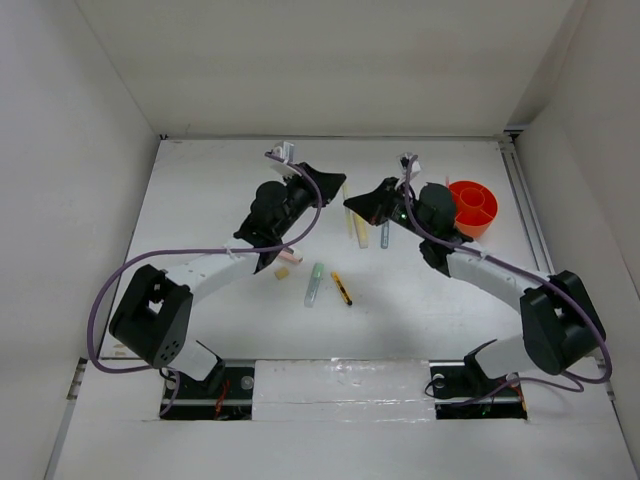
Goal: Sort the stationery into containers
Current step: Close the pen cap on the pen.
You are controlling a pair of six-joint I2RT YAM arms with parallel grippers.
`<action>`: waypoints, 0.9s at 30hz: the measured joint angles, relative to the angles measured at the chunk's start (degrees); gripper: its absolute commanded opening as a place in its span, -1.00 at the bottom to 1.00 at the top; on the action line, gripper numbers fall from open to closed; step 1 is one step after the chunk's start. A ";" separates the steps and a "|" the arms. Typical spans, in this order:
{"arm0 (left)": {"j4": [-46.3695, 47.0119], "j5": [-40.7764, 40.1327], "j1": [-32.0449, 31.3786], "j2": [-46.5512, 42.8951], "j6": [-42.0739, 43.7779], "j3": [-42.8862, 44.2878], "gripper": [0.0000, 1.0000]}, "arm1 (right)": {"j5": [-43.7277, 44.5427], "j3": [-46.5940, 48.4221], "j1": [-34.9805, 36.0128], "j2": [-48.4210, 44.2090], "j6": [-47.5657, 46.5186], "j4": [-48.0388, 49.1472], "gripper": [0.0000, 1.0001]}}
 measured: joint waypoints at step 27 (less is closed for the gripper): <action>-25.92 -8.83 -1.62 -12.90 4.63 13.90 1.00 | -3.43 -8.50 -6.01 -5.20 -13.18 12.90 -1.00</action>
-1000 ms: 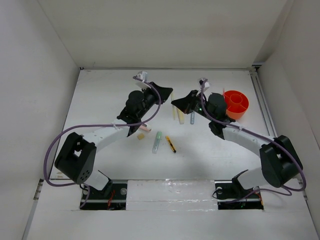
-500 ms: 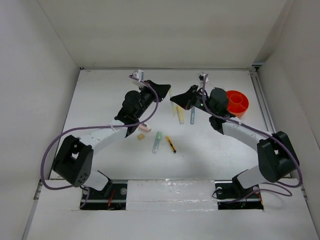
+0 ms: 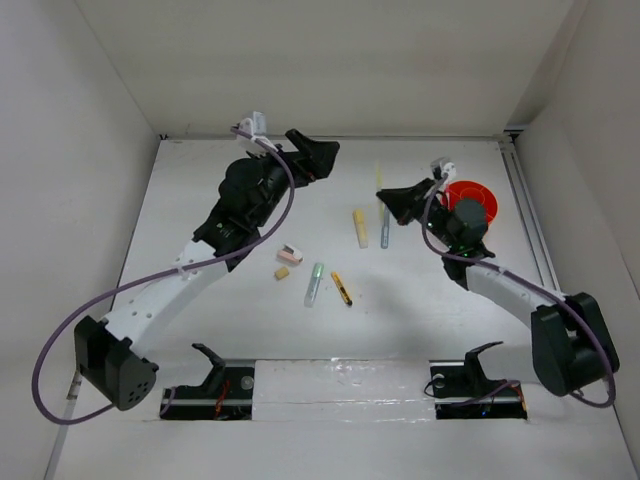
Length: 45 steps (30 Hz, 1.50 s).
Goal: Sort the stationery into containers
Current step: Close the pen cap on the pen, then place the pen in the storage box.
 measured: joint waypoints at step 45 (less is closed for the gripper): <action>-4.24 0.28 -2.05 3.13 2.62 -0.26 1.00 | 7.02 9.46 -29.09 13.73 -15.52 -17.33 -0.95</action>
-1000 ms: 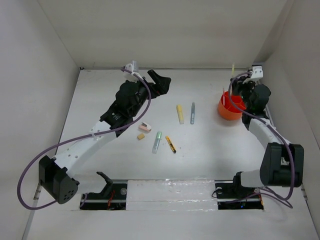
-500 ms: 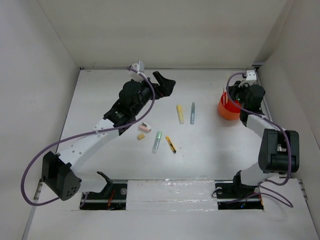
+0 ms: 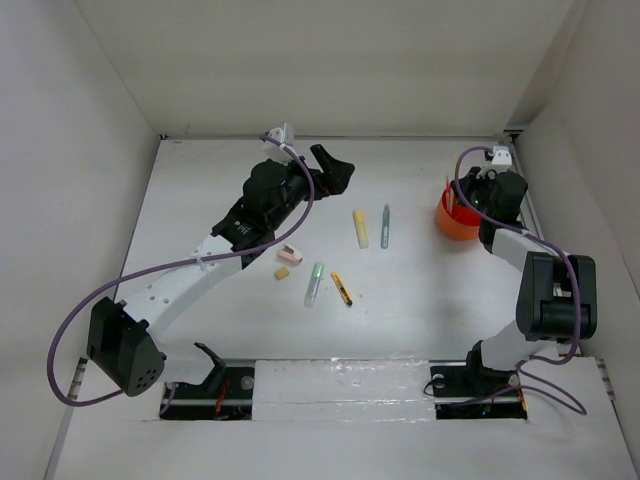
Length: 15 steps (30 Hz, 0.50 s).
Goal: Sort the stationery into containers
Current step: Place the pen in the storage box.
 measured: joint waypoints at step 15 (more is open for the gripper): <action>0.26 0.15 0.00 0.20 0.00 0.00 1.00 | 2.21 -2.08 -0.39 -3.06 1.33 -4.70 -0.07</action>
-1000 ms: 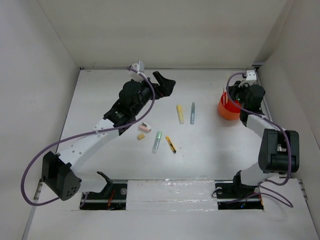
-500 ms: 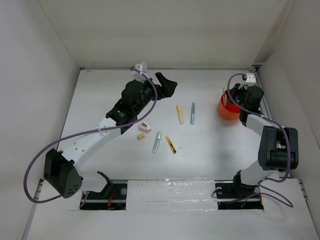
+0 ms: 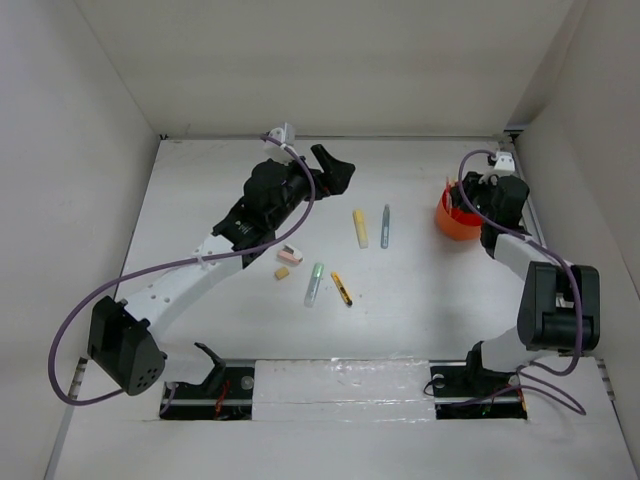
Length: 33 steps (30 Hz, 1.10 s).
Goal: Sort the stationery into containers
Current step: Place the pen in the storage box, then pick up the pen from the center of the board.
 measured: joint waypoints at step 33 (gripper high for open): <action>-37.27 -13.03 1.38 25.97 -8.98 27.74 1.00 | 24.06 3.80 35.89 -8.44 8.22 -28.70 0.86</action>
